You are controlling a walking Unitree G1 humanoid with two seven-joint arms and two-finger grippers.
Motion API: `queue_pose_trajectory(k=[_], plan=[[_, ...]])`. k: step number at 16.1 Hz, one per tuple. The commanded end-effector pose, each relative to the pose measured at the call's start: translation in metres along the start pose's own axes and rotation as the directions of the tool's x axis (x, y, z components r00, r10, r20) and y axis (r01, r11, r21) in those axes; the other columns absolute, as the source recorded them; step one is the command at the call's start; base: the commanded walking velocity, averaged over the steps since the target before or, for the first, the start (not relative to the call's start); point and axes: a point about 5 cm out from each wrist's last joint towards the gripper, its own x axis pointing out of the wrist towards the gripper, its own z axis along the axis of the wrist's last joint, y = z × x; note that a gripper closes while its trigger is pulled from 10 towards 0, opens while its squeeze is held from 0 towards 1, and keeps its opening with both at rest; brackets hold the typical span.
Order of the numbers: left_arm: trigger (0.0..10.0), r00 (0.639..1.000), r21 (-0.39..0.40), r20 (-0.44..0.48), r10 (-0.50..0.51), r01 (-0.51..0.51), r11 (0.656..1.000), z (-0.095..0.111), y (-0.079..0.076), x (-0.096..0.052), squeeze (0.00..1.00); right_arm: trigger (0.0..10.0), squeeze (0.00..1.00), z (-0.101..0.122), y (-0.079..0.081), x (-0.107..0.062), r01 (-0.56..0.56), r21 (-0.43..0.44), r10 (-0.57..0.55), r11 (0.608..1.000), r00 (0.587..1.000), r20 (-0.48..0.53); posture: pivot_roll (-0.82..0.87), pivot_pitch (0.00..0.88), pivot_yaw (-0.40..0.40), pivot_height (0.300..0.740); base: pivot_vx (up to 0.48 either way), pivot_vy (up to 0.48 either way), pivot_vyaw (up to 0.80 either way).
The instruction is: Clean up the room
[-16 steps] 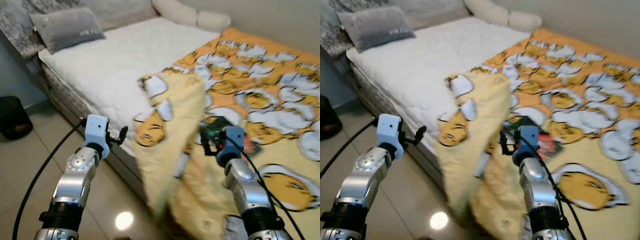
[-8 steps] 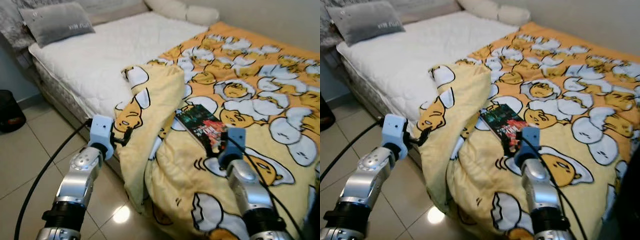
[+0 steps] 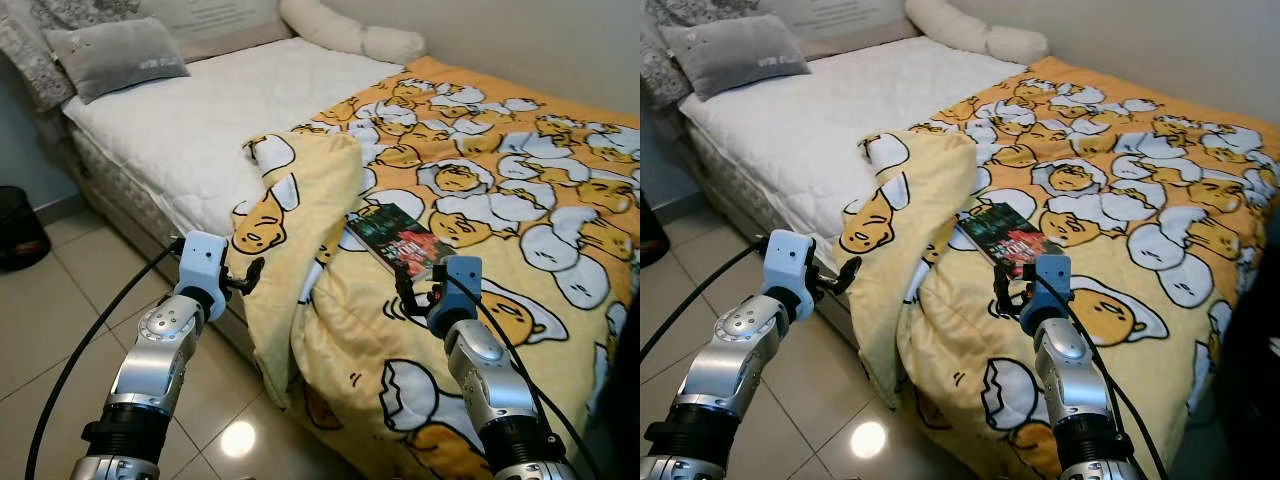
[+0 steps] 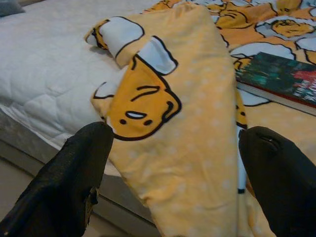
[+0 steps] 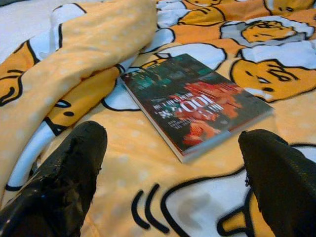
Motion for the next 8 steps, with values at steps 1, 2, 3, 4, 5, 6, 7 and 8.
queue_pose_trajectory(k=[1,2,3,4,5,6,7,8], plan=[[10.0,1.0,0.01,0.001,-0.002,0.002,1.0,0.0026,-0.0014,-0.0003,0.57,10.0,1.0,0.0047,-0.0017,0.0,0.008,0.009,-0.009,1.0,1.0,0.012,-0.01,0.0,-0.003,0.74,0.0,0.0,0.0],[10.0,1.0,0.009,0.001,0.002,-0.002,1.0,0.0028,-0.001,-0.0005,0.55,10.0,1.0,0.0045,-0.0017,-0.0001,0.009,0.011,-0.01,1.0,1.0,0.01,-0.01,0.0,-0.003,0.74,0.0,0.0,0.0],[10.0,1.0,0.01,0.002,0.007,-0.007,1.0,0.0028,-0.0005,-0.0006,0.55,10.0,1.0,0.0041,-0.0017,-0.0002,0.009,0.011,-0.01,1.0,1.0,0.009,-0.01,0.0,-0.003,0.74,0.0,0.0,0.0],[10.0,1.0,0.009,0.003,0.01,-0.01,1.0,0.0033,0.0004,-0.0006,0.54,10.0,1.0,0.0043,-0.0015,-0.0003,0.009,0.011,-0.009,1.0,1.0,0.009,-0.01,0.0,-0.003,0.74,0.0,0.0,0.0],[10.0,1.0,0.009,0.004,0.011,-0.011,1.0,0.0035,0.0007,-0.0006,0.55,10.0,1.0,0.0043,-0.0014,-0.0003,0.008,0.011,-0.009,1.0,1.0,0.009,-0.01,0.0,-0.003,0.74,0.0,0.0,0.0],[10.0,1.0,0.008,0.004,0.012,-0.012,1.0,0.0038,0.0011,-0.0006,0.55,10.0,1.0,0.0045,-0.001,-0.0002,0.008,0.011,-0.008,1.0,1.0,0.009,-0.01,0.0,-0.002,0.74,0.0,0.0,0.0],[10.0,1.0,0.008,0.005,0.013,-0.013,1.0,0.0041,0.0014,-0.0004,0.55,10.0,1.0,0.0046,-0.0007,0.0,0.007,0.011,-0.007,1.0,1.0,0.009,-0.01,0.0,-0.002,0.74,0.0,0.0,0.0],[10.0,1.0,0.006,0.006,0.014,-0.014,1.0,0.0046,0.0017,-0.0002,0.55,10.0,1.0,0.0049,-0.0005,0.0003,0.006,0.011,-0.006,1.0,1.0,0.009,-0.01,0.0,-0.002,0.74,0.0,0.0,0.0]])
